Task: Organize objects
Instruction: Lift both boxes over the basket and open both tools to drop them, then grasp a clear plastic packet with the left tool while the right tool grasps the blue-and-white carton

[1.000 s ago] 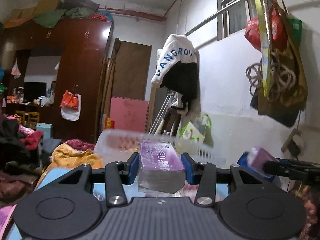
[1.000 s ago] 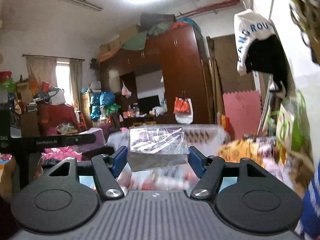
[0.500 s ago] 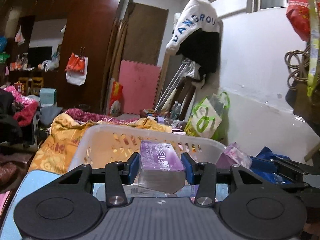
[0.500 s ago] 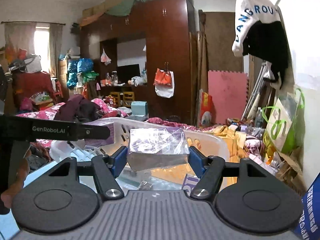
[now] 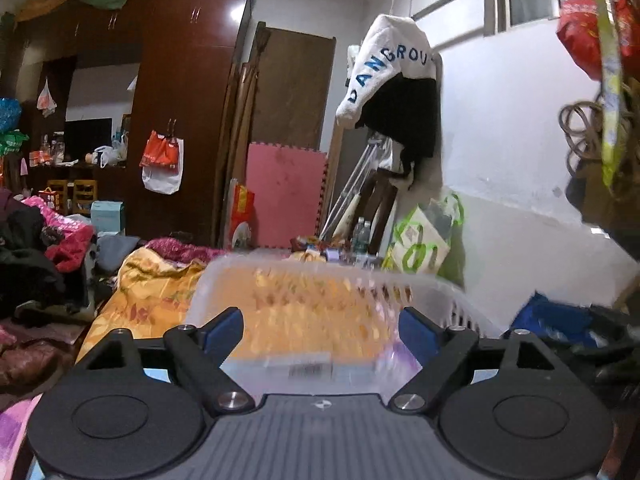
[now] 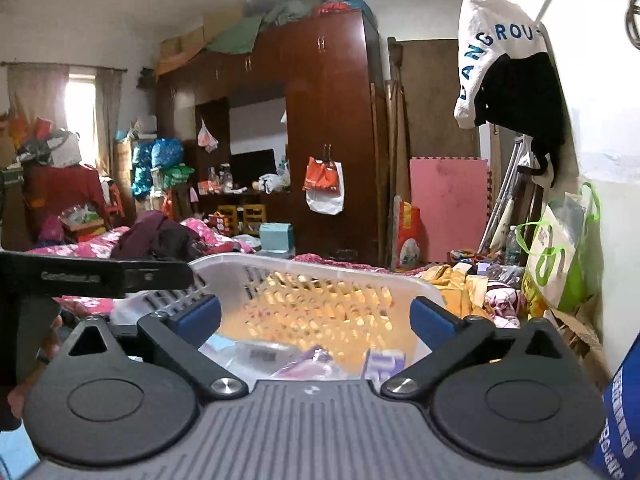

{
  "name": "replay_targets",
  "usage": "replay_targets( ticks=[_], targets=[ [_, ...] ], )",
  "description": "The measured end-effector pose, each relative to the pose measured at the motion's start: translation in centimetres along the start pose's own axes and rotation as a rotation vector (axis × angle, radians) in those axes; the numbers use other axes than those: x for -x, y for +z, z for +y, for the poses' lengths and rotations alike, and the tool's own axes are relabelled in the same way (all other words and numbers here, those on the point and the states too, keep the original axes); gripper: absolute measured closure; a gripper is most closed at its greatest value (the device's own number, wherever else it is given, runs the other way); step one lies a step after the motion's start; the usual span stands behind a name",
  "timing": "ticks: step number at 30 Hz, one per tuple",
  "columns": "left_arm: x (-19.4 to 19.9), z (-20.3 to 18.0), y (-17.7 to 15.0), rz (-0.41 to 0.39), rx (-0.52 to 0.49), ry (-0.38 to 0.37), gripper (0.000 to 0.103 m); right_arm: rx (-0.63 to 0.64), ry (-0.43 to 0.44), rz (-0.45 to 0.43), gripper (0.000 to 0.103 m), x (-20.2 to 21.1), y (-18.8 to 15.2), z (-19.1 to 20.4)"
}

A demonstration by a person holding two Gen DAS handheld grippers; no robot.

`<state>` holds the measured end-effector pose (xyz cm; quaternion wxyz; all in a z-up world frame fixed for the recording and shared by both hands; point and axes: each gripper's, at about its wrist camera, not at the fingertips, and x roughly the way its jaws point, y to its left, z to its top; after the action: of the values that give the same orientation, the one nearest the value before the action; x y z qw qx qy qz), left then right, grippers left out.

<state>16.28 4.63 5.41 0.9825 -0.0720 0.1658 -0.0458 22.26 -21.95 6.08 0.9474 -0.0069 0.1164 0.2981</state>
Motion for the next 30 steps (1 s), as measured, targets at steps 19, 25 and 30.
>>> replay_targets(
  ticks=[19, 25, 30],
  targets=[
    [7.0, 0.8, -13.2, 0.123, -0.134, -0.001, 0.013, 0.048, 0.070, 0.109, 0.038, 3.7, -9.2, 1.5],
    [6.6, -0.5, -14.3, 0.132, -0.211, 0.041, 0.013, 0.083, 0.059, 0.130, 0.061, 4.1, -10.4, 2.3],
    [6.7, -0.7, -14.6, 0.117, -0.209, 0.021, 0.032, 0.090, 0.050, 0.099, 0.061, 4.7, -10.6, 2.3]
  ],
)
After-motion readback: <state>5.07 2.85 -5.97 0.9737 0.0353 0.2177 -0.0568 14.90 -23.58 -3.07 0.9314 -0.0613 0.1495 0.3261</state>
